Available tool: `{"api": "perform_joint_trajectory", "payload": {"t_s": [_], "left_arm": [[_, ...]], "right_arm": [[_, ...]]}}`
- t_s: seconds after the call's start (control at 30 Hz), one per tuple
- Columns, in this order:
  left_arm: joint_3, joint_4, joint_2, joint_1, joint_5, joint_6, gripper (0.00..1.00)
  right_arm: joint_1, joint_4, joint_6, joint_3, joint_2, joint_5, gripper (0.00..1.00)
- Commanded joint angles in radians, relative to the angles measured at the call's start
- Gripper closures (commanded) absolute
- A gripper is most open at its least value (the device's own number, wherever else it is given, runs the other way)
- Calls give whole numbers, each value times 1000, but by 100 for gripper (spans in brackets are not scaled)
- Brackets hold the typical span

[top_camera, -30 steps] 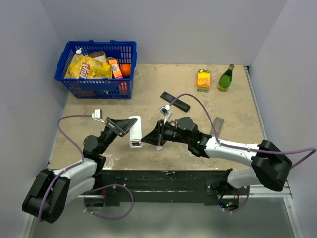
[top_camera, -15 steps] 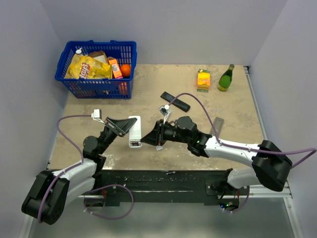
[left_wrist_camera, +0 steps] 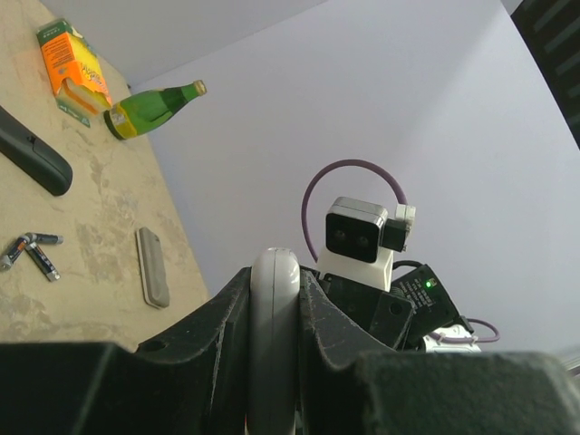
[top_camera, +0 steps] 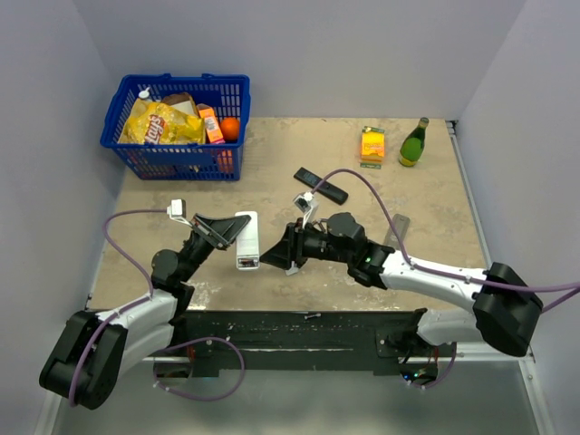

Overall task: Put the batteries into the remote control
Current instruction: Load the battery into the remote control.

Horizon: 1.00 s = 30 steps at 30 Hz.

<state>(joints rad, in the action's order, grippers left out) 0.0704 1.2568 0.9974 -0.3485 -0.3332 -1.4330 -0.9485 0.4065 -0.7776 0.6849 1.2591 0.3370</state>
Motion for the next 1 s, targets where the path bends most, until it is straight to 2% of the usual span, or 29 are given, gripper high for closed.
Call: {"api": "perform_joint_trajectory", "payload": {"t_s": [0.0,0.37,0.7,0.83,0.97], "left_arm": [[16,67,-14,-4,2,-4,100],[28,61,-20,-4,-3,-9,100],[29,64,-28,-7,-9,-12,100],[29,64,-32,-13,-4,-10,100],[34,64,-32,-26,-1,-10,100]], "right_arm": [[-12,81,-11,14,31,37,52],[-21,115,-22,33,69,48,54],[-24,138,-31,51,94,56,71],[-33,143,-34,62,115,54,74],[-35,152,-37,62,125,48,84]]}}
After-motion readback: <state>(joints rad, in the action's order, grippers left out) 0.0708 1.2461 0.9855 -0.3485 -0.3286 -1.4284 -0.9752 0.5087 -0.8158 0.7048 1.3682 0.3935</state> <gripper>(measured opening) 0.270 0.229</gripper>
